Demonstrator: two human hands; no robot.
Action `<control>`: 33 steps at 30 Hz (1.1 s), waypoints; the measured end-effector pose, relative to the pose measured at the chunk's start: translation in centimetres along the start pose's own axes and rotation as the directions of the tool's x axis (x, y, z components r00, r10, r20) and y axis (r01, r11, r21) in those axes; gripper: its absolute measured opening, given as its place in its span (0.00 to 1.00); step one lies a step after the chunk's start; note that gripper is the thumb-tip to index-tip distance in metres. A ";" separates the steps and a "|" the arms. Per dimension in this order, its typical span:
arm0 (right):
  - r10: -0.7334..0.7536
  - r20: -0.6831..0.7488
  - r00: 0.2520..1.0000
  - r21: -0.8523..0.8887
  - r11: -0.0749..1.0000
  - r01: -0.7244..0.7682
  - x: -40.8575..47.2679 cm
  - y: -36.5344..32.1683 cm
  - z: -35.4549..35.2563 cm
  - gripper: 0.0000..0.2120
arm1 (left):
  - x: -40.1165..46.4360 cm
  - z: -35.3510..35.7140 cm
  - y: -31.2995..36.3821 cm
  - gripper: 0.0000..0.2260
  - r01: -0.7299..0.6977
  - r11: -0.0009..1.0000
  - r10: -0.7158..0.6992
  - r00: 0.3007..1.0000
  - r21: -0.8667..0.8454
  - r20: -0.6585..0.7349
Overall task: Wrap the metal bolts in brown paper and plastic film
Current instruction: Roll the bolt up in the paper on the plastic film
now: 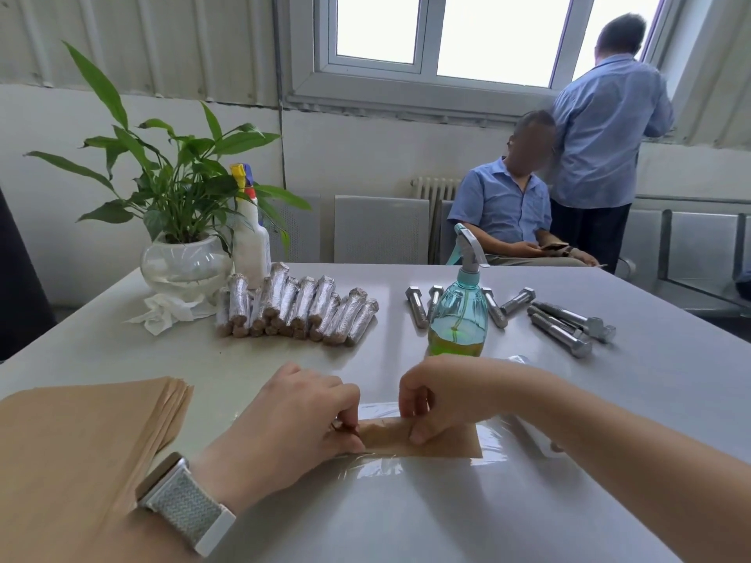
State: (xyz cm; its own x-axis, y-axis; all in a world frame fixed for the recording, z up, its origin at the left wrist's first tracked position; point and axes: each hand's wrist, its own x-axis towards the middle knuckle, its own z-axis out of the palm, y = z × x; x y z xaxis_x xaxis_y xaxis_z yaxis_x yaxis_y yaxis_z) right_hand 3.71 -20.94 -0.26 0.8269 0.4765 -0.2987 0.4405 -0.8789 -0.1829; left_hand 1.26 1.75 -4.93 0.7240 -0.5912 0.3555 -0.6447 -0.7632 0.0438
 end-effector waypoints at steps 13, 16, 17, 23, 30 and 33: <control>0.021 -0.020 1.000 -0.196 0.980 -0.024 0.1 -1.6 -0.4 0.09 | 0.0 -0.3 -0.6 0.15 0.018 0.998 -0.015 0.999 -0.061 0.048; 0.028 -0.001 1.000 -0.189 0.982 -0.028 0.0 -1.8 -0.7 0.09 | 0.0 -0.2 -0.8 0.16 0.023 0.997 -0.019 0.998 -0.070 0.055; 0.023 0.000 1.000 -0.178 0.984 -0.023 0.0 -1.9 -0.9 0.09 | -0.1 -0.2 -0.8 0.16 0.030 0.996 -0.026 0.998 -0.079 0.055; -0.033 -0.061 0.998 -0.200 0.980 0.020 -0.1 -2.3 -1.3 0.13 | -0.2 -0.5 -0.5 0.13 0.047 0.997 -0.046 0.999 -0.067 0.008; -0.228 -0.259 0.938 -0.438 0.894 0.096 -0.6 -2.4 1.4 0.11 | -0.3 -0.4 0.8 0.09 0.028 0.999 -0.026 0.992 0.015 -0.125; -0.294 -0.288 0.911 -0.488 0.864 0.124 -1.0 -2.1 2.3 0.11 | -0.4 -0.2 1.0 0.10 0.023 0.999 -0.018 0.992 0.043 -0.122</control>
State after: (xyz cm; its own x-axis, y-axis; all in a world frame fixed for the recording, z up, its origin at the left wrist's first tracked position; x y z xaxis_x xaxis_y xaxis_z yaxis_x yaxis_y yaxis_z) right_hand 1.14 -19.47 -1.74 0.7249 0.6869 0.0515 0.6540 -0.7098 0.2617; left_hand 0.29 1.28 -4.81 0.7000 -0.5411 0.4661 -0.6165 -0.7873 0.0117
